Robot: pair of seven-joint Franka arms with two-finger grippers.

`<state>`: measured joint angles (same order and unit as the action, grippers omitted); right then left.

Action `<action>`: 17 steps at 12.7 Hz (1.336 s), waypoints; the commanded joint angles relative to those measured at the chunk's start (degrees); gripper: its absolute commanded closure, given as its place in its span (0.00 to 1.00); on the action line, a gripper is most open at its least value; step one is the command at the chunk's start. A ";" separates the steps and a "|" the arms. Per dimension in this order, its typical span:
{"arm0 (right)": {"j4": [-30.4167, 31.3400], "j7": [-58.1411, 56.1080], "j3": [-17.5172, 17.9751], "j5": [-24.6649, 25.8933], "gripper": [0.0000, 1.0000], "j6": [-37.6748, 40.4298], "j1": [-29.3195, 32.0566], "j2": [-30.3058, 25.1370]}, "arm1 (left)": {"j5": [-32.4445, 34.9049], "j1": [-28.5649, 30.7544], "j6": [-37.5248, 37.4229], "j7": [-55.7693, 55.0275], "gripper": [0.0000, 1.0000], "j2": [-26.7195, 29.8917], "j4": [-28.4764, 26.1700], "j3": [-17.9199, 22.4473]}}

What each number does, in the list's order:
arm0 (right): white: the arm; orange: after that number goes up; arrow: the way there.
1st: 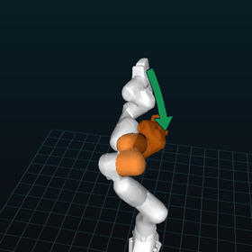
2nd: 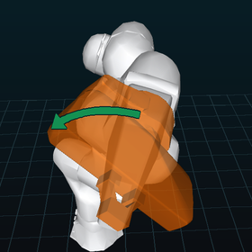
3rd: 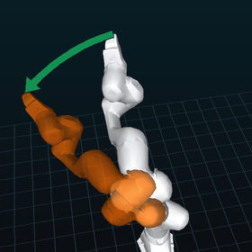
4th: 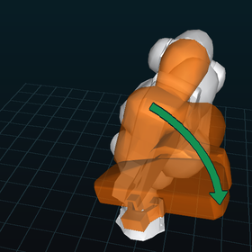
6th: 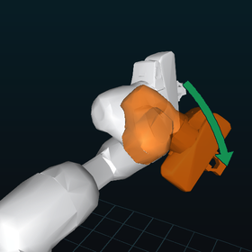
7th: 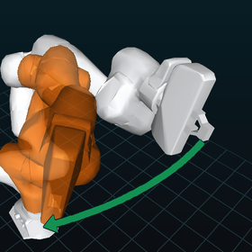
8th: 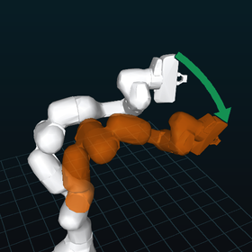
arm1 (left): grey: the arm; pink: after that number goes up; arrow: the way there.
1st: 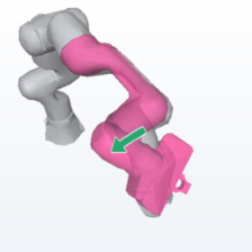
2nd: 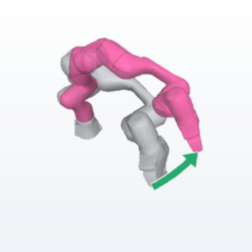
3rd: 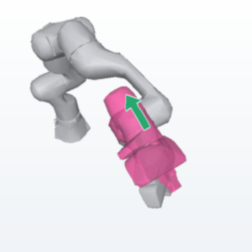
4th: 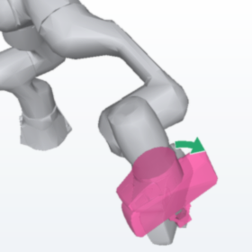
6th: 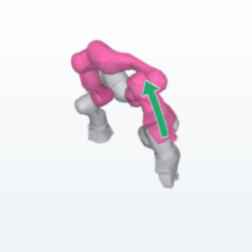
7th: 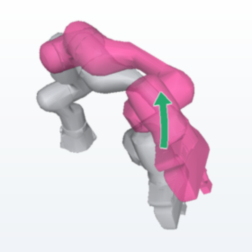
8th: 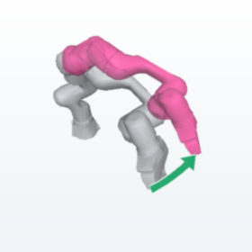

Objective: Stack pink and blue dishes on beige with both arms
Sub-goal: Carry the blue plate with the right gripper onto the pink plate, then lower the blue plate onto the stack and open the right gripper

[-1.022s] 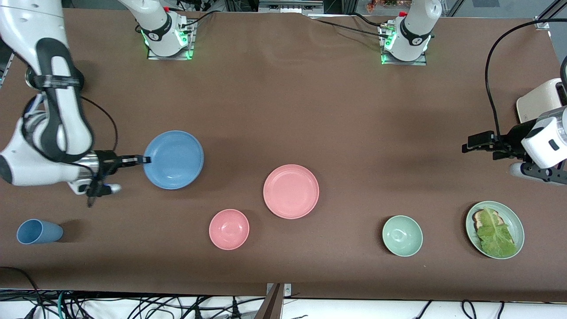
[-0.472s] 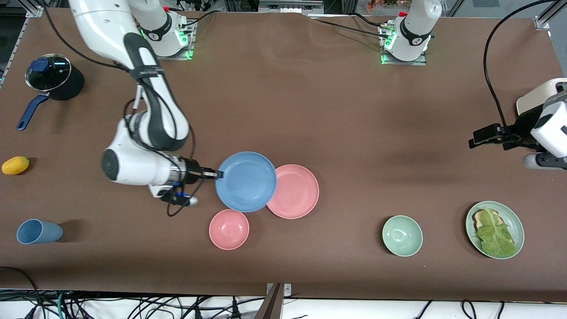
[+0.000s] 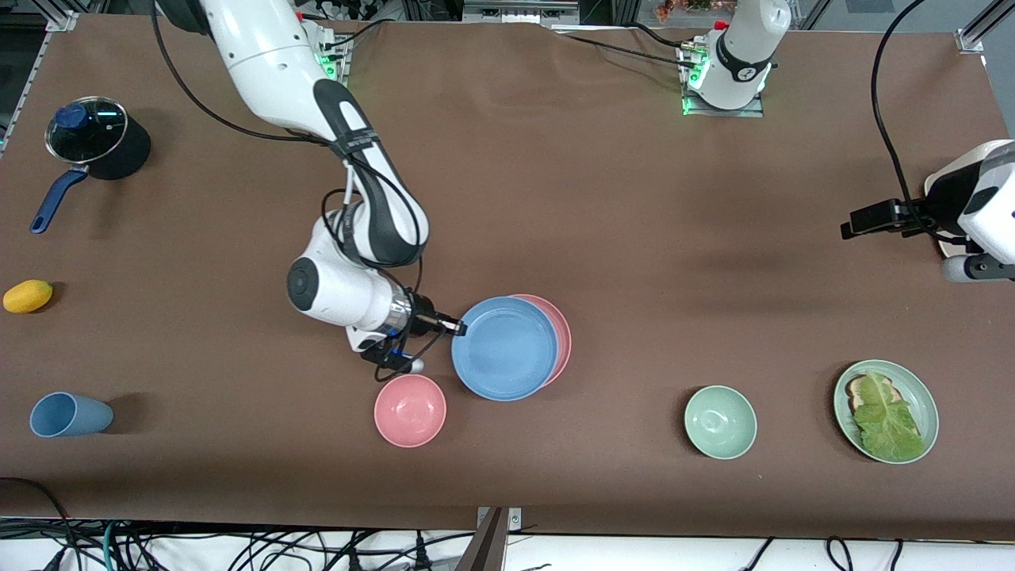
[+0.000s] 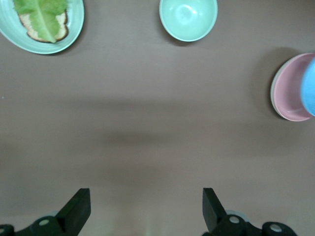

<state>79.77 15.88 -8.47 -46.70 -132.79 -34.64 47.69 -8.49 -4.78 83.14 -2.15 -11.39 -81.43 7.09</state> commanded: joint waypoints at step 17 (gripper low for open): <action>-1.37 -0.32 -14.88 21.97 0.00 28.51 -1.66 -10.41 | 5.76 6.27 -0.35 -0.75 0.00 7.43 -4.96 -7.18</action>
<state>77.13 15.73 -19.88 -28.70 -111.49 -36.02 41.75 -1.44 0.88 82.80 -3.58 -5.89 -83.89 0.24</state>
